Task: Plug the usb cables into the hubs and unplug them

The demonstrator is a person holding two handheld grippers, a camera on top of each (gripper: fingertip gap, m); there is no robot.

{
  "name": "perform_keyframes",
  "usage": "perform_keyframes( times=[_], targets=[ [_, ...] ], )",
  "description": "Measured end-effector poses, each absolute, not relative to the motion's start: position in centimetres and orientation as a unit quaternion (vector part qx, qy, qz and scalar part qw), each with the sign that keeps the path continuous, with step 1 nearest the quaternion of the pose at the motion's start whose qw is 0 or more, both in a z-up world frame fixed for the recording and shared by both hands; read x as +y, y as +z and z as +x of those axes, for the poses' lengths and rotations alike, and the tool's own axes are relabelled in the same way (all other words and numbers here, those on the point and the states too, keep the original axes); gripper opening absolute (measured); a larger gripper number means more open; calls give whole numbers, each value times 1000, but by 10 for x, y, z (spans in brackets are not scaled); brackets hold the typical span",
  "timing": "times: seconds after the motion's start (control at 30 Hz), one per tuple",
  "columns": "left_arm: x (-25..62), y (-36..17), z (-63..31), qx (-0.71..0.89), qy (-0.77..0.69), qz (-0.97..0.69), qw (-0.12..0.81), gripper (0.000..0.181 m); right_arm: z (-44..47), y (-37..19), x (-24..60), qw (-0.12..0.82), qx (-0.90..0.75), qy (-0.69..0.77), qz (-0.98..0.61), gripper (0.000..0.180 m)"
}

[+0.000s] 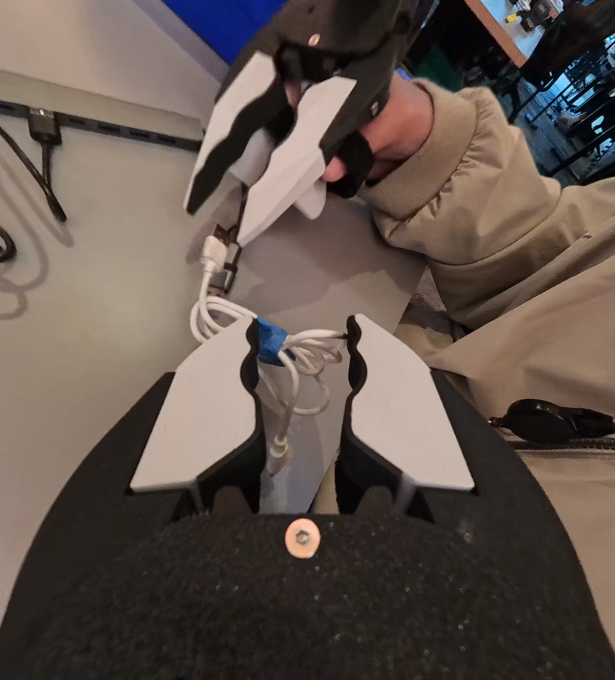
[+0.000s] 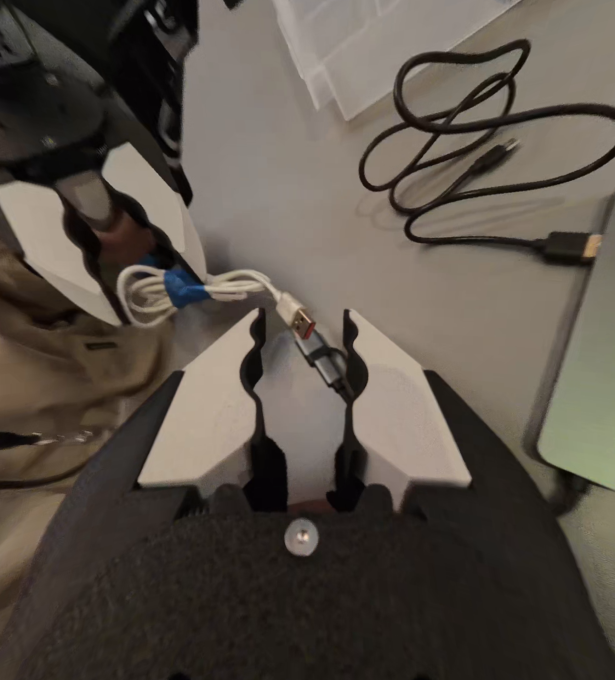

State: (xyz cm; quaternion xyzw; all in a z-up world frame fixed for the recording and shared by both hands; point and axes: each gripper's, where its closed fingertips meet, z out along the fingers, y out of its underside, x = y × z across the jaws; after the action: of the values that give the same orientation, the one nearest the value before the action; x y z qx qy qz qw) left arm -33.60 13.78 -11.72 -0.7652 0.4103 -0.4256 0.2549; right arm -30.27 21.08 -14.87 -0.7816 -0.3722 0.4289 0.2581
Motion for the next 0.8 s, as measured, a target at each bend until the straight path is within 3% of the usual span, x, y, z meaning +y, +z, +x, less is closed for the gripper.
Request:
perform_keyframes(
  times=[0.03,0.1,0.13,0.2,0.33,0.4,0.43,0.53,0.8],
  targets=[
    [138,-112,-336,414,-425,-761,262,45,-306,-143,210,252,-350,459,-777,40],
    [137,-100,-336,415,-433,-750,279,45,-310,-132,208,245,-329,503,-761,29],
    [136,-96,-336,414,-440,-746,281,45,-311,-127,205,243,-331,521,-748,13],
    [136,-94,-337,408,-443,-746,283,45,-312,-124,200,230,-333,535,-742,8],
    [146,-95,-347,415,-427,-740,312,51,-314,-120,205,215,-287,565,-743,7],
    [166,-82,-360,410,-404,-728,372,70,-312,-122,208,216,-274,562,-750,6],
    [177,-73,-368,405,-394,-719,404,71,-312,-121,209,218,-271,563,-750,6],
    [202,-66,-381,445,-345,-689,457,67,-314,-102,207,210,-242,613,-722,7],
    [185,-87,-328,562,-339,-583,479,59,-335,-79,192,148,-180,713,-661,6]
  ],
)
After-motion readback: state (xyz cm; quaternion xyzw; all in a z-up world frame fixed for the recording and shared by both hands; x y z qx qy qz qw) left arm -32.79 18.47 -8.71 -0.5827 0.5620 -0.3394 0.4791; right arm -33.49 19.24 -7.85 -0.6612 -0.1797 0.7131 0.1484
